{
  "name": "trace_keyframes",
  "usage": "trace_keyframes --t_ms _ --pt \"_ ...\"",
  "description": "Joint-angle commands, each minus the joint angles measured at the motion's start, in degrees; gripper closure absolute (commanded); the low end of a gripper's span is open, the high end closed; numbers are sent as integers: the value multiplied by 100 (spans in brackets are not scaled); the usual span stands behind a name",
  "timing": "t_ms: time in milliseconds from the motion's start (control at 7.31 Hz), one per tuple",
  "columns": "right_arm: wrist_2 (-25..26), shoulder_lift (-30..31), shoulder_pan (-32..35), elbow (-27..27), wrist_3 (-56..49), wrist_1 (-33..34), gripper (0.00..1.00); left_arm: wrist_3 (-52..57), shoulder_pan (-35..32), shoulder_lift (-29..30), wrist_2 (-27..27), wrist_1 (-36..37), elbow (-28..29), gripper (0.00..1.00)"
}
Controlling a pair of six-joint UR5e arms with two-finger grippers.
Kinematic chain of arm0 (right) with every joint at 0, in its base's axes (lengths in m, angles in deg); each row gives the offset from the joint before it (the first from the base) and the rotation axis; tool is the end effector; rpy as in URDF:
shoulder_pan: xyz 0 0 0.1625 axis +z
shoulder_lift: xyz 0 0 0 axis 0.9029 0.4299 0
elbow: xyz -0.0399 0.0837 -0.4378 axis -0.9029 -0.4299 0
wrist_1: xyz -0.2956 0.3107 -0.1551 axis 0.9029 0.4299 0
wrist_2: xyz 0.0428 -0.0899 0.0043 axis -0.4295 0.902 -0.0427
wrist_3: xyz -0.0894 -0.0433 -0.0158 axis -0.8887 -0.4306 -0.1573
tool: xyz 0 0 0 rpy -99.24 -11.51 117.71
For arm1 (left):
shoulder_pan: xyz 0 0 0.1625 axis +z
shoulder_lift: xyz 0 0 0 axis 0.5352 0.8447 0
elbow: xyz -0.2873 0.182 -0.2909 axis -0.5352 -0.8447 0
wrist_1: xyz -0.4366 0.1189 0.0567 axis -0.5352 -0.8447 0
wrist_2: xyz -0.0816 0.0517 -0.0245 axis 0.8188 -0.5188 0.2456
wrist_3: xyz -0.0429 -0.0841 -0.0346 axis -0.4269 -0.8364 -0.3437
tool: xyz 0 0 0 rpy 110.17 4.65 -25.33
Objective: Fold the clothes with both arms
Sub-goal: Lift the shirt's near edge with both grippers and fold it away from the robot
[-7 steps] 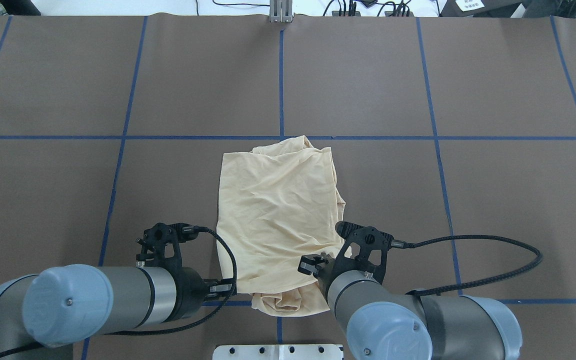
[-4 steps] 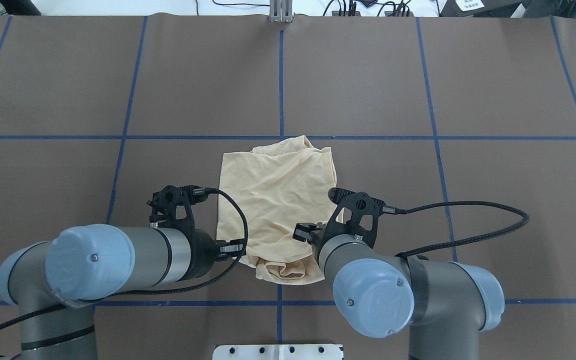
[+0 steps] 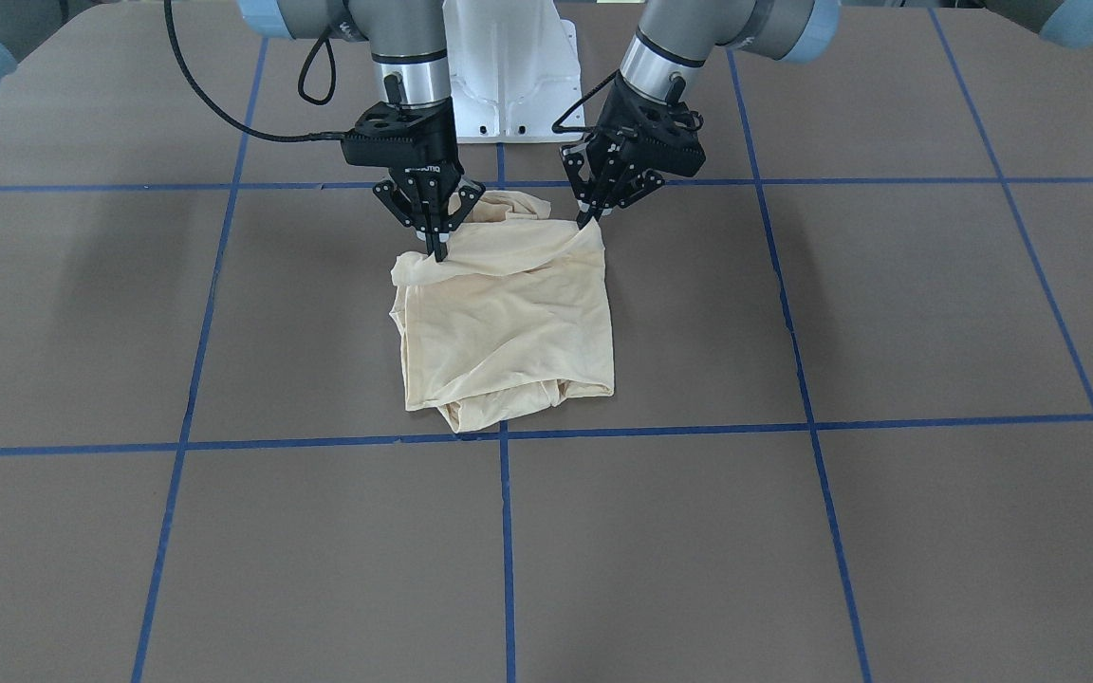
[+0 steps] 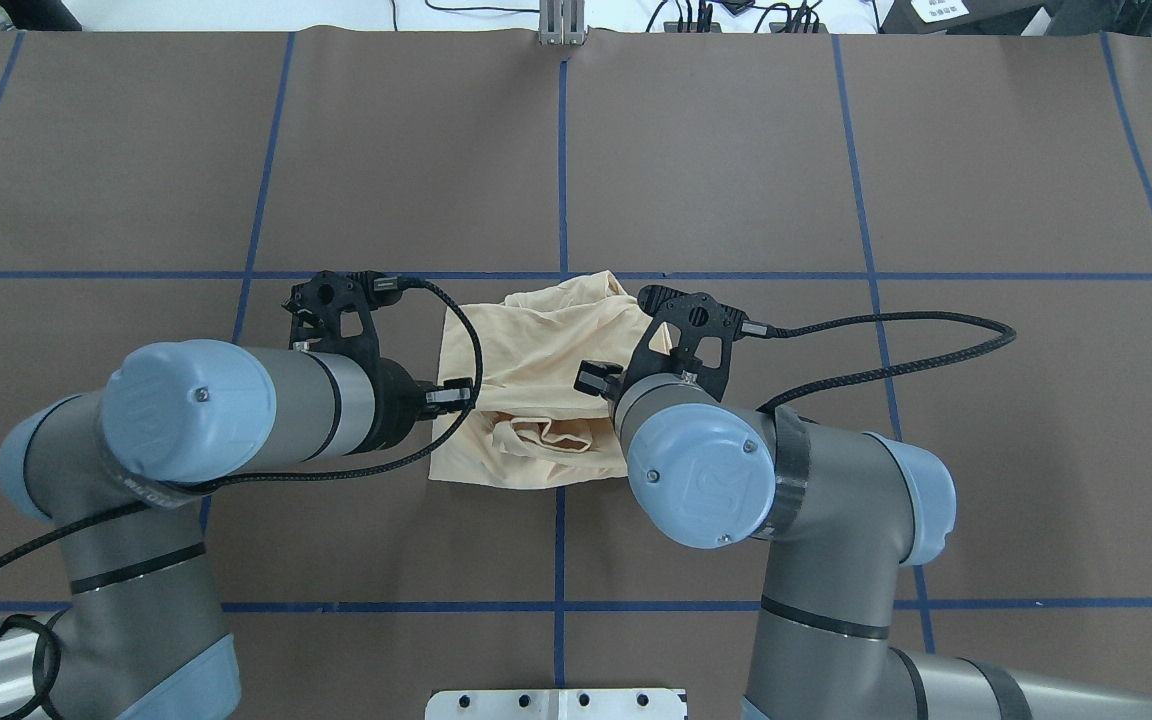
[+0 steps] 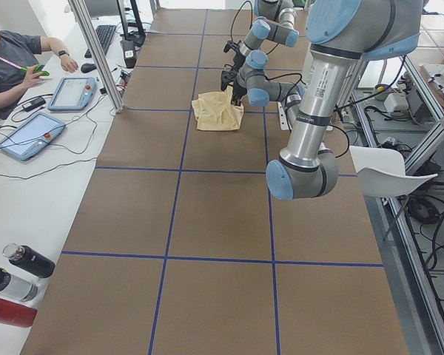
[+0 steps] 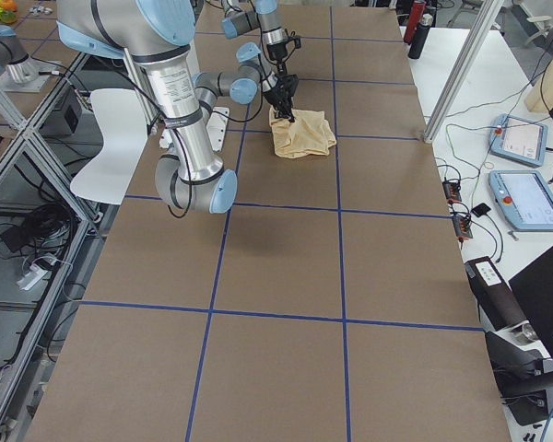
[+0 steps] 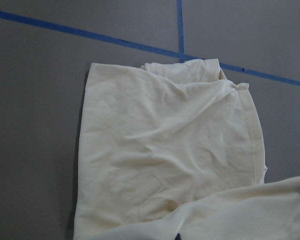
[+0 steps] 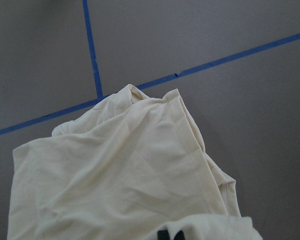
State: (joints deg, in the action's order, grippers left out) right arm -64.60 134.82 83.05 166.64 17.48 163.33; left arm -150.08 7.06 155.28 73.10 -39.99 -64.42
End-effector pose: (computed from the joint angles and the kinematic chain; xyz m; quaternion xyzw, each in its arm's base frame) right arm -0.5626 -0.3589 0.1736 0.1833 -0.4050 0.2294 0.8659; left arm 0.5033 -0.3777 0.2001 0.1359 0.5239 -0.0952 0.8355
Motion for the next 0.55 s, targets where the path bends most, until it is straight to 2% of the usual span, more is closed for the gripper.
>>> trace_keyframes --t_ms 0,410 --pt "-105 -263 248 -412 -141 -31 100 293 -369 302 18 -33 693 100" --pt "-131 -780 424 -1149 -203 -40 100 443 -468 549 -8 -121 1389 100"
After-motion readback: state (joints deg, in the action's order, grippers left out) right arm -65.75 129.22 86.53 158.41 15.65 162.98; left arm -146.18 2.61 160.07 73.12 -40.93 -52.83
